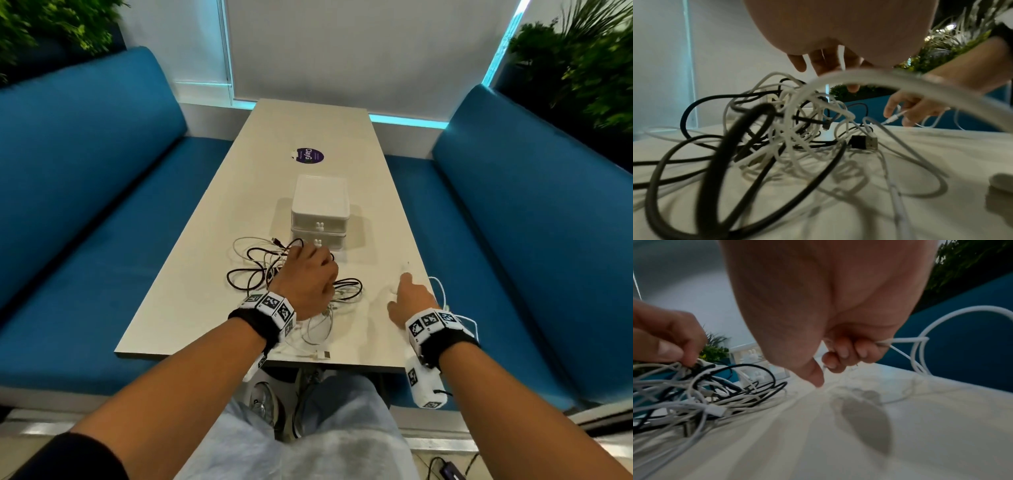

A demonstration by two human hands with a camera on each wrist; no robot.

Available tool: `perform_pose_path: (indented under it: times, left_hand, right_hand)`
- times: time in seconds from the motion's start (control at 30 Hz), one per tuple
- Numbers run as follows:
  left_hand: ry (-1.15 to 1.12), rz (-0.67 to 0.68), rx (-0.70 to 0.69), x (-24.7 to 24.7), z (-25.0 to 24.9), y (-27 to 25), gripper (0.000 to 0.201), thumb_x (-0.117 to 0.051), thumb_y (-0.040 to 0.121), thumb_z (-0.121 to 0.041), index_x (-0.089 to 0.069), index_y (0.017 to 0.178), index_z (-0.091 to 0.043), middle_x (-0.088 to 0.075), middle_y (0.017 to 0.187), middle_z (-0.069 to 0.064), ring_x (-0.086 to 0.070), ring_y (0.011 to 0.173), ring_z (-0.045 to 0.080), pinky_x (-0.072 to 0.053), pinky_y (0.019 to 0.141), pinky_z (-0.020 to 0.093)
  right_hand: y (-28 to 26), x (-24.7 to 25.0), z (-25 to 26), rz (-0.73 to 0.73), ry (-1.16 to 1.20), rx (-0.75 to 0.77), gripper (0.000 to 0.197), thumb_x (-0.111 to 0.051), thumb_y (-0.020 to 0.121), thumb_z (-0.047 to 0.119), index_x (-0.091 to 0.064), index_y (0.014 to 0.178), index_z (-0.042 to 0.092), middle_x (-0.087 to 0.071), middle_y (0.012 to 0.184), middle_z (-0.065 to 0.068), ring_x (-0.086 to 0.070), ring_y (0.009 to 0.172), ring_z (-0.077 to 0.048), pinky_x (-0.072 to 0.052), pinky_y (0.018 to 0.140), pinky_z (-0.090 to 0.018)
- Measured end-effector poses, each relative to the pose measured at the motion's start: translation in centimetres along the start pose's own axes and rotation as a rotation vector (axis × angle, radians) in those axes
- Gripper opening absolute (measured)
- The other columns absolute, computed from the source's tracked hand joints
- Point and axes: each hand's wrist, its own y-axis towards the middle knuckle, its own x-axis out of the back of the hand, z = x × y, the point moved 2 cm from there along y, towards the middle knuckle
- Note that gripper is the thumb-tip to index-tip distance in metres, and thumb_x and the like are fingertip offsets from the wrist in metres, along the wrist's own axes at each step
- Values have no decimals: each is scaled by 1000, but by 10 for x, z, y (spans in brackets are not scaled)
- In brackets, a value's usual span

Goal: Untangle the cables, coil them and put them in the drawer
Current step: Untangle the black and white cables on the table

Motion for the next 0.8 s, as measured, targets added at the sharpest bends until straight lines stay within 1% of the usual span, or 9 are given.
perform_pose_path:
  times: [0.07, 0.13, 0.23, 0.3, 0.4, 0.53, 0.63, 0.7, 0.8]
  left_hand:
    - [67, 96, -46, 0, -4, -5, 28, -49, 82, -45, -65, 81, -21, -53, 97, -2, -43, 100, 24, -30, 94, 42]
    - [151, 222, -75, 0, -4, -11, 39, -47, 82, -55, -68, 82, -21, -52, 99, -1, -41, 104, 24, -30, 98, 44]
    - [220, 302, -109, -4, -2, -19, 34, -52, 84, -49, -71, 89, -21, -52, 107, 1, -42, 109, 25, -27, 102, 48]
    - [219, 284, -109, -6, 0, -20, 26, -54, 87, -41, -71, 92, -23, -53, 108, 1, -43, 110, 26, -28, 100, 47]
    - [110, 212, -31, -4, 3, -17, 27, -46, 94, -43, -68, 97, -26, -56, 106, -2, -45, 107, 24, -28, 98, 44]
    - [-100, 116, 113, 8, 4, -6, 24, -36, 101, -39, -57, 98, -27, -65, 93, -7, -52, 98, 19, -24, 95, 42]
    - [-191, 91, 186, 11, 5, -2, 17, -31, 103, -36, -46, 98, -28, -68, 76, -3, -60, 78, 22, -26, 97, 43]
    - [-183, 88, 223, 12, 3, 0, 17, -29, 105, -34, -41, 98, -26, -63, 65, -3, -54, 65, 25, -29, 97, 42]
    - [-139, 101, 259, 13, -1, 2, 22, -27, 106, -31, -44, 103, -18, -56, 62, -3, -43, 61, 29, -32, 90, 38]
  right_hand:
    - [0, -6, 9, -16, 105, 32, 58, -48, 93, 16, -24, 144, 5, -59, 121, -22, -60, 108, -38, -49, 85, -39]
    - [-1, -8, 18, -22, 176, 65, 61, -45, 95, 16, -19, 149, 6, -59, 121, -23, -59, 109, -38, -49, 88, -39]
    - [-1, -10, 29, -16, 239, 110, 65, -43, 98, 20, -10, 153, 9, -59, 119, -24, -59, 106, -38, -48, 85, -38]
    - [-1, -11, 34, -33, 224, 165, 55, -41, 100, 22, -20, 149, 6, -61, 116, -25, -59, 106, -39, -46, 84, -38]
    - [2, -10, 39, -44, 198, 203, 33, -35, 103, 26, -51, 120, 2, -61, 113, -25, -57, 105, -40, -42, 80, -36]
    - [2, -1, 45, -38, 274, 151, 32, -34, 102, 26, -56, 114, 6, -61, 114, -21, -57, 106, -38, -43, 83, -35]
    - [0, 6, 50, -95, 329, 167, 35, -32, 103, 25, -59, 111, 4, -63, 114, -18, -57, 109, -38, -45, 89, -36]
    - [-3, 8, 56, -139, 401, 200, 39, -29, 104, 28, -60, 106, 4, -65, 109, -17, -58, 105, -37, -46, 87, -37]
    - [-10, 12, 67, -166, 524, 255, 42, -26, 105, 33, -60, 98, 9, -66, 99, -10, -59, 95, -30, -44, 80, -34]
